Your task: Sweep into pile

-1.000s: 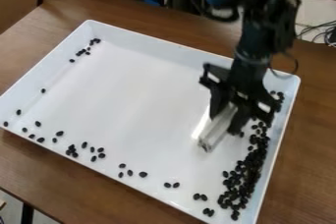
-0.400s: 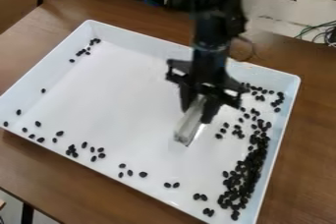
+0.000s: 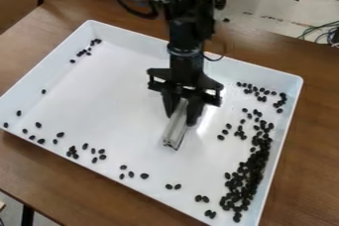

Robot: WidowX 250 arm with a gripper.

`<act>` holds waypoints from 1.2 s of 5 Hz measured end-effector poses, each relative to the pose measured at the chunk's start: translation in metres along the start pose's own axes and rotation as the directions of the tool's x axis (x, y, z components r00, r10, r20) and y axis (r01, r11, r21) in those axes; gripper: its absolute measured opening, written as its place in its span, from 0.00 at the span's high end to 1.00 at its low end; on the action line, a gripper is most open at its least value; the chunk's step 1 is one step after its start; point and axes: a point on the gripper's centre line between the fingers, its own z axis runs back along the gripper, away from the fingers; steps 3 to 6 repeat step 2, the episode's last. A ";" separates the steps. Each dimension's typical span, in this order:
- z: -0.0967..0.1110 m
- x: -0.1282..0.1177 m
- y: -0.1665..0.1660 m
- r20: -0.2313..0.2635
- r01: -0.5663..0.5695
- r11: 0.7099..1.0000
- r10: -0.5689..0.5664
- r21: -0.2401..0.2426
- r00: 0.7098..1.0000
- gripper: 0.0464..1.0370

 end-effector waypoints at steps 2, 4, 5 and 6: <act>0.002 -0.008 -0.001 -0.059 0.024 0.999 -0.027 -0.042 0.998 0.04; 0.002 -0.008 -0.001 -0.059 0.024 0.999 -0.027 -0.042 0.998 0.04; 0.002 -0.008 -0.001 -0.059 0.024 0.999 -0.027 -0.042 0.998 0.04; 0.002 -0.008 -0.001 -0.059 0.024 0.999 -0.027 -0.042 0.998 0.04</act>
